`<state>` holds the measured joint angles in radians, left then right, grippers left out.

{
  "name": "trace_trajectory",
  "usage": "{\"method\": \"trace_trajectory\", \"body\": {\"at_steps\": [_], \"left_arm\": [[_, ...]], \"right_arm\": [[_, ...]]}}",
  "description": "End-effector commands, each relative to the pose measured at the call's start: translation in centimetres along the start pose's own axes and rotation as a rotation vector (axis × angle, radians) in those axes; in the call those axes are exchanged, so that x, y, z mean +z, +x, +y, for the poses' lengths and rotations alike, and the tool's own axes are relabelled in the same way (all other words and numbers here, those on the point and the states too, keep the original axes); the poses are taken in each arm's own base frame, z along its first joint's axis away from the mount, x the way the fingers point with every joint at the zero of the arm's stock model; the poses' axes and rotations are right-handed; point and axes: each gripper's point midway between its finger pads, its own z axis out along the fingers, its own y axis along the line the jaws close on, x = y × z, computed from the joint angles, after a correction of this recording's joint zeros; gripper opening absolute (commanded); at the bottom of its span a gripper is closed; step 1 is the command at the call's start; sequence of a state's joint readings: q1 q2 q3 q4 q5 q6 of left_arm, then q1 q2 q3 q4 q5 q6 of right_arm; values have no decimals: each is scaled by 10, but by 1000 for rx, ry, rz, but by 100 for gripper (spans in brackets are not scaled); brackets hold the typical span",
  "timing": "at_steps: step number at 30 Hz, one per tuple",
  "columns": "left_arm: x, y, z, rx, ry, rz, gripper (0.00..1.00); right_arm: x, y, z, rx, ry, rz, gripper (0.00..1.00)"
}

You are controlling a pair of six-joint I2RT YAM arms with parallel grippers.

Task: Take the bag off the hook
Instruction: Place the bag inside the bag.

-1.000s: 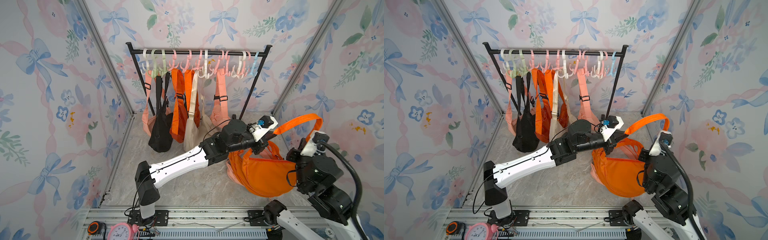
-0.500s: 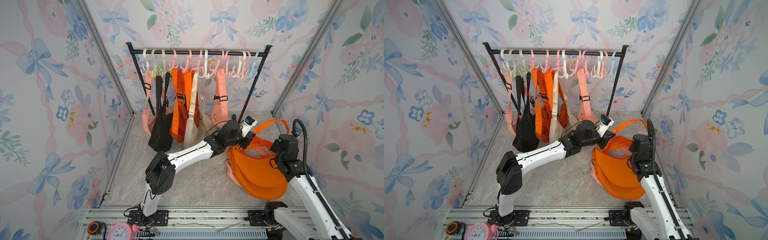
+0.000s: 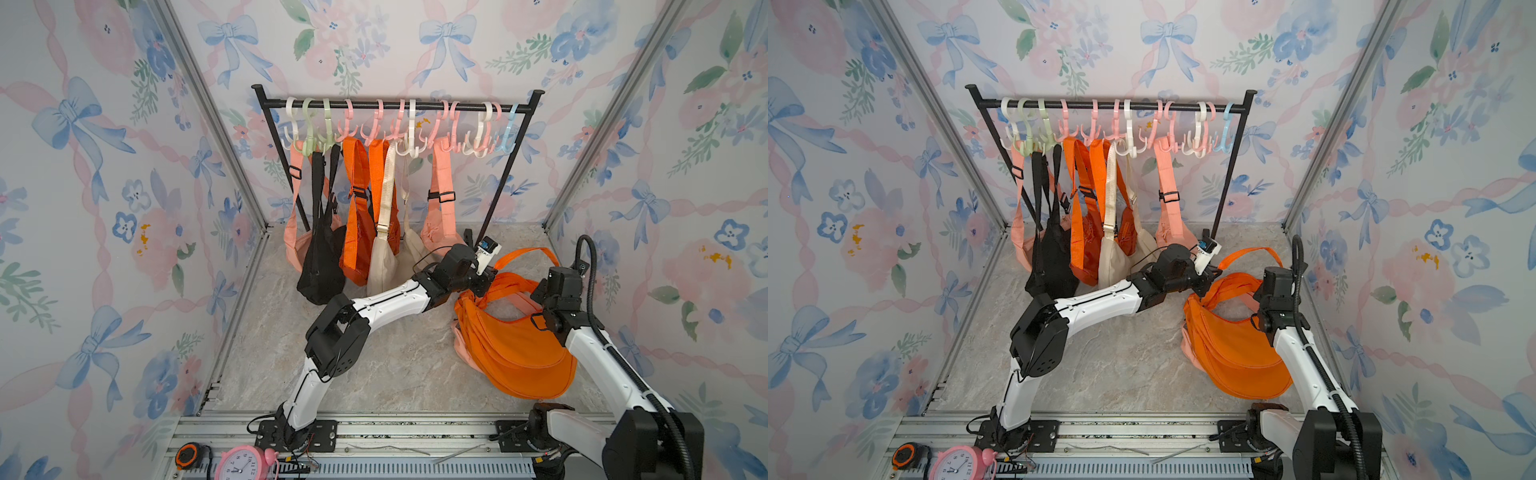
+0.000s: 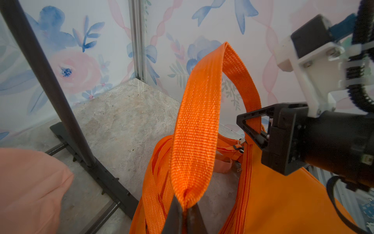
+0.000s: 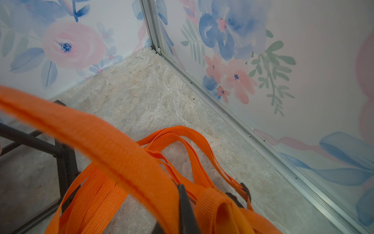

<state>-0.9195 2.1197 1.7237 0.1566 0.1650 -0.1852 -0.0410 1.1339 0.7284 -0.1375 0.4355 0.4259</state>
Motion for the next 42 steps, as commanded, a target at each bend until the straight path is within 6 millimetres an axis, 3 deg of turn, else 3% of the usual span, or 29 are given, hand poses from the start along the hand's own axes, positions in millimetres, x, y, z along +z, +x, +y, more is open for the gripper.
{"method": "trace_trajectory", "body": {"at_steps": [1,8,12,15,21,25,26,33,39,42], "left_arm": [[10,9,12,-27,-19,4,1],[28,28,14,-71,10,49,22],[35,28,14,-84,18,57,42],[36,25,12,-90,23,63,50],[11,4,-3,-60,72,-16,66],[-16,-24,-16,-42,93,-110,69],[-24,-32,-18,-36,91,-141,73],[-84,-72,-12,-5,-8,-301,73],[-135,-84,8,-35,-127,-406,74],[-157,-82,20,-68,-182,-439,75]], "right_arm": [[11,9,3,33,-28,26,13],[29,28,-9,133,-56,71,31],[29,28,-11,143,-66,71,40],[27,24,-7,141,-93,59,53],[10,7,2,162,-174,-15,80],[-6,-14,10,189,-239,-87,88],[-10,-21,15,189,-262,-98,88],[-46,-59,69,100,-447,-144,90],[-93,-82,137,-75,-618,-231,100],[-111,-85,175,-159,-700,-240,99]]}}
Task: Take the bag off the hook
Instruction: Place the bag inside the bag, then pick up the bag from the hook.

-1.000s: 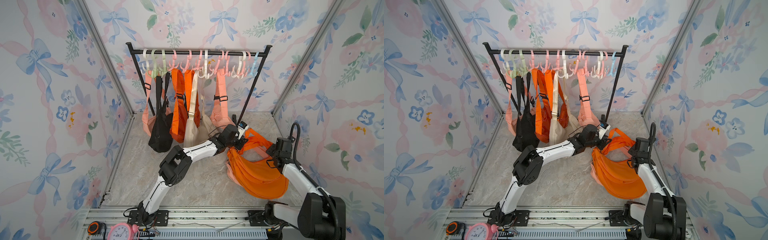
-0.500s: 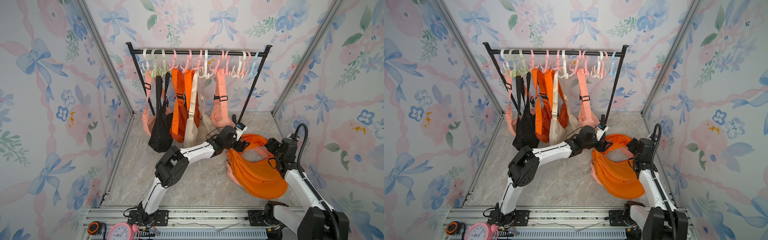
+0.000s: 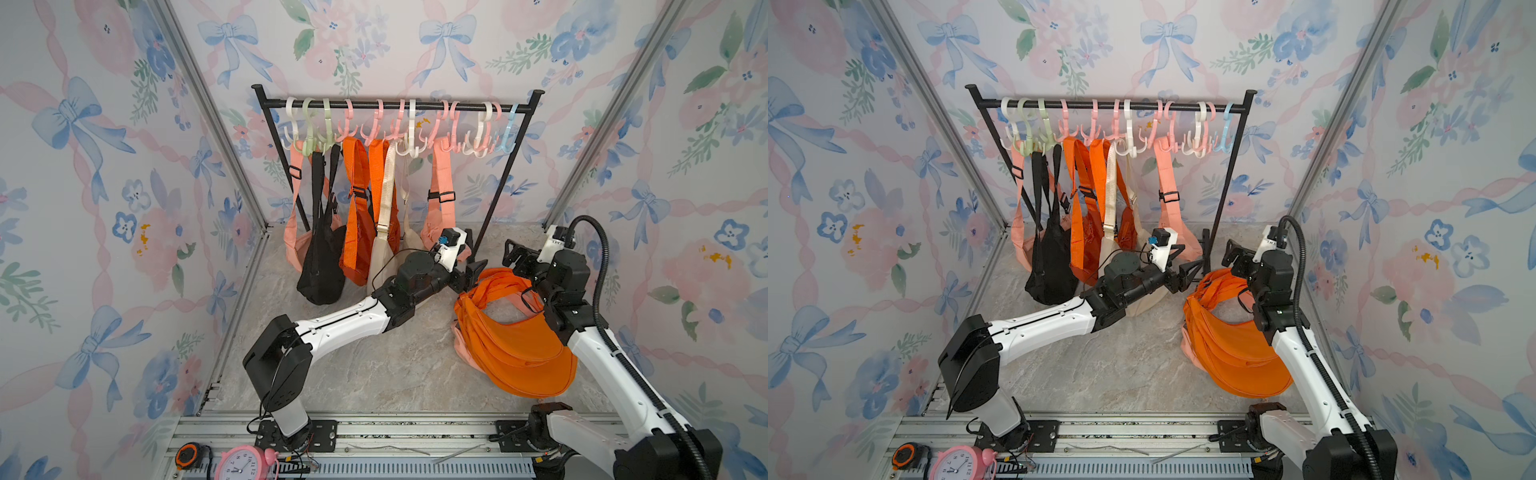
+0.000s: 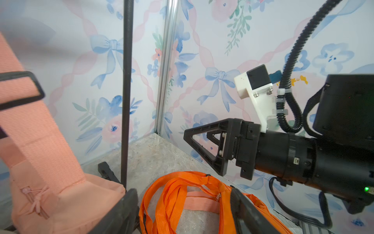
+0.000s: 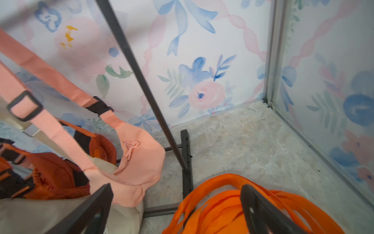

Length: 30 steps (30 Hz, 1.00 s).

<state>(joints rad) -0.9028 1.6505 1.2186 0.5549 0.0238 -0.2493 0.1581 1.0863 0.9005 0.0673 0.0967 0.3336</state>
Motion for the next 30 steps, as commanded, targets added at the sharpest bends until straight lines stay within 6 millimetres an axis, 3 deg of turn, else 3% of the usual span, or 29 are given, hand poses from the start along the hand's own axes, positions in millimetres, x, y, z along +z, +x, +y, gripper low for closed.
{"method": "trace_trajectory", "body": {"at_steps": [1,9,15,25,30], "left_arm": [[-19,-9,25,-29,-111,-60,76],[-60,11,56,-57,-248,-34,78],[-87,16,71,-54,-332,-36,79],[-125,27,84,-77,-409,-20,80],[-144,26,94,-88,-446,-38,81]], "right_arm": [[11,-6,39,-115,-94,13,99],[38,-11,116,-185,-299,28,97],[63,0,149,-242,-355,46,97],[112,10,169,-271,-347,72,97],[138,21,161,-272,-213,68,98]]}}
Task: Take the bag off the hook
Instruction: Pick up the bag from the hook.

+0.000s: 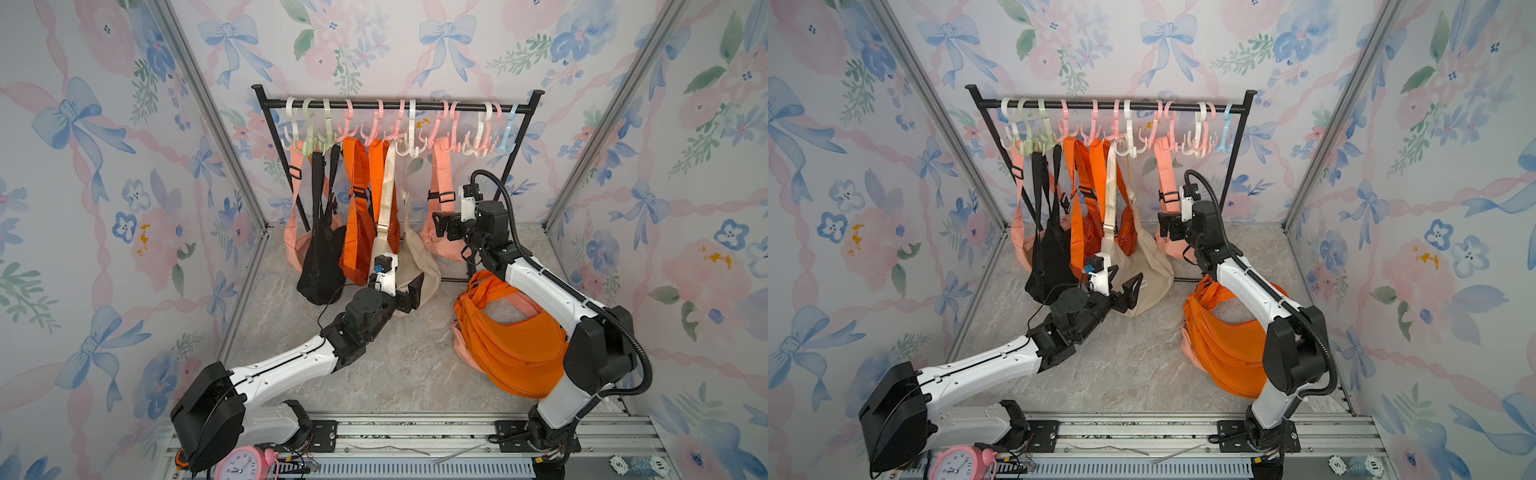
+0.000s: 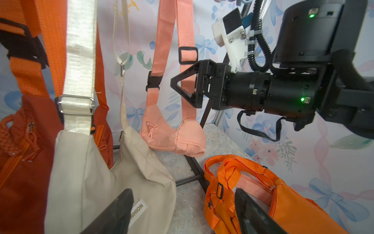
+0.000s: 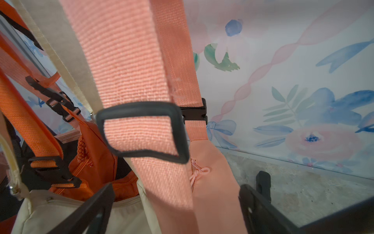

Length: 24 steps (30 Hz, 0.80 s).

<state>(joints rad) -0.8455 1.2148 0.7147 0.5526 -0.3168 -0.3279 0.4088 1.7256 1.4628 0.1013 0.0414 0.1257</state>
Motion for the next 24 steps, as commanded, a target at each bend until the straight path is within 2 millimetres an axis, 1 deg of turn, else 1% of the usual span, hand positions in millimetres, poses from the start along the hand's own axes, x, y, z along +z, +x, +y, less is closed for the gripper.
{"method": "trace_trajectory", "body": {"at_steps": [1,4,5,7,11,12,13,16,18,19,20,22,23,24], "left_arm": [[-7,-6,14,-26,-46,-20,81],[-8,-13,19,-26,-65,-39,81],[-8,-14,20,-28,-71,-42,81],[-7,-18,21,-35,-75,-52,81],[1,-22,21,-40,-69,-67,81],[4,-17,21,-37,-70,-55,81],[8,-30,16,-45,-60,-80,81],[20,-36,9,-38,-35,-86,81],[30,-40,4,-28,-21,-85,81],[36,-43,1,-24,-11,-88,81],[41,-46,-2,-19,2,-87,81],[50,-50,-6,-10,15,-92,81],[55,-50,-8,1,20,-89,81],[60,-55,-9,10,22,-96,81]], "right_arm": [[10,-4,-5,-16,105,-25,98],[13,5,-14,-39,209,-12,100],[12,8,-18,-38,231,-10,98],[8,9,-24,-40,259,-22,94],[-1,8,-31,-74,291,-24,80],[-3,7,-33,-76,293,-24,78],[-7,6,-35,-81,298,-23,74],[-20,2,-47,-92,330,-19,64],[-27,-2,-56,-86,346,-21,53],[-27,1,-62,-84,357,-11,48],[-37,-9,-67,-74,362,-31,44],[-44,-11,-72,-58,362,-39,38],[-47,-11,-75,-53,361,-43,36],[-50,-11,-76,-52,360,-46,35]]}}
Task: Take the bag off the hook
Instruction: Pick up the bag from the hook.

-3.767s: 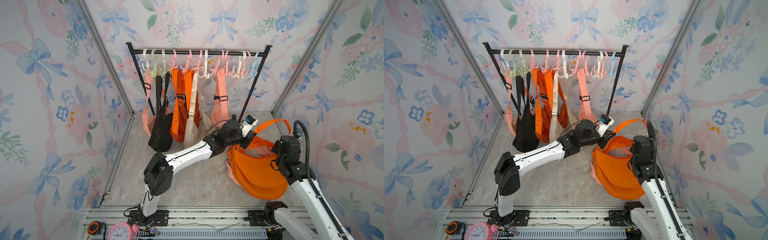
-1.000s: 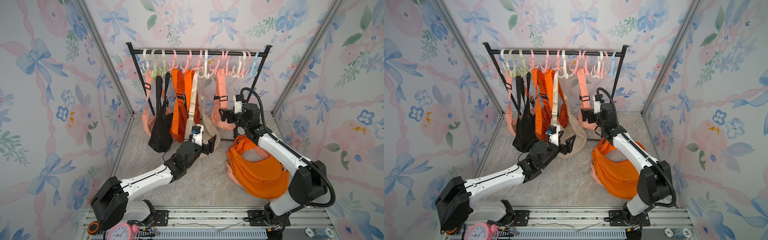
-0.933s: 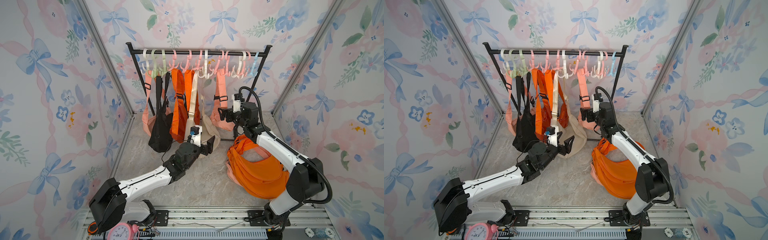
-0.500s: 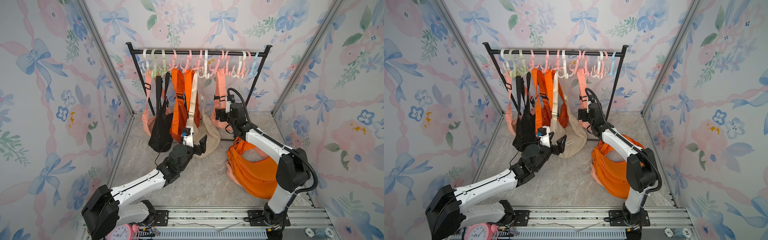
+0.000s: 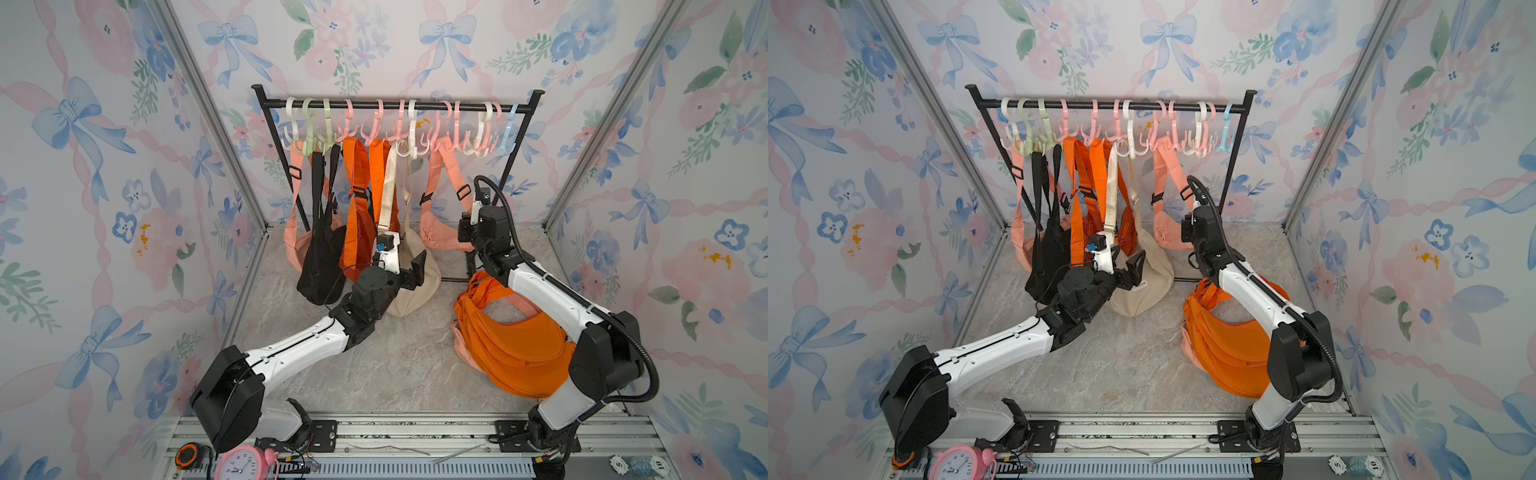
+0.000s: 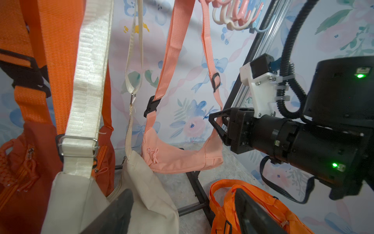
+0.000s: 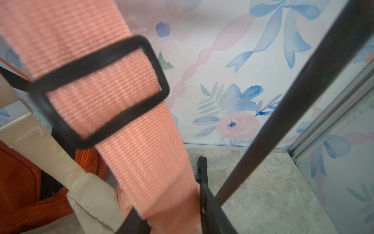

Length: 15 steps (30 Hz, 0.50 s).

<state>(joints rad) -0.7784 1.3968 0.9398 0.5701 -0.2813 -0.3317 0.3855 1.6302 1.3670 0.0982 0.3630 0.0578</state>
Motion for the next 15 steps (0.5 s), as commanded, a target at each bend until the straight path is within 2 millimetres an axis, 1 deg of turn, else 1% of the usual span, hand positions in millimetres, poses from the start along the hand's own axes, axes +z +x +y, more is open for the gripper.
{"method": "trace_trajectory", "body": {"at_steps": [1,4,6,10,15], "left_arm": [[17,-15,-9,45,38,-32,81],[36,-21,-9,80,46,-33,81],[49,-27,-8,98,52,-34,81],[71,-39,-7,130,72,-47,81],[100,-44,-6,153,83,-45,81]], "right_arm": [[-13,-7,-15,15,15,-17,33],[-16,-8,-22,23,13,-17,19],[-18,-9,-25,30,11,-16,13],[-26,-13,-30,51,1,-29,8],[-43,-23,-33,78,-21,-57,6]]}}
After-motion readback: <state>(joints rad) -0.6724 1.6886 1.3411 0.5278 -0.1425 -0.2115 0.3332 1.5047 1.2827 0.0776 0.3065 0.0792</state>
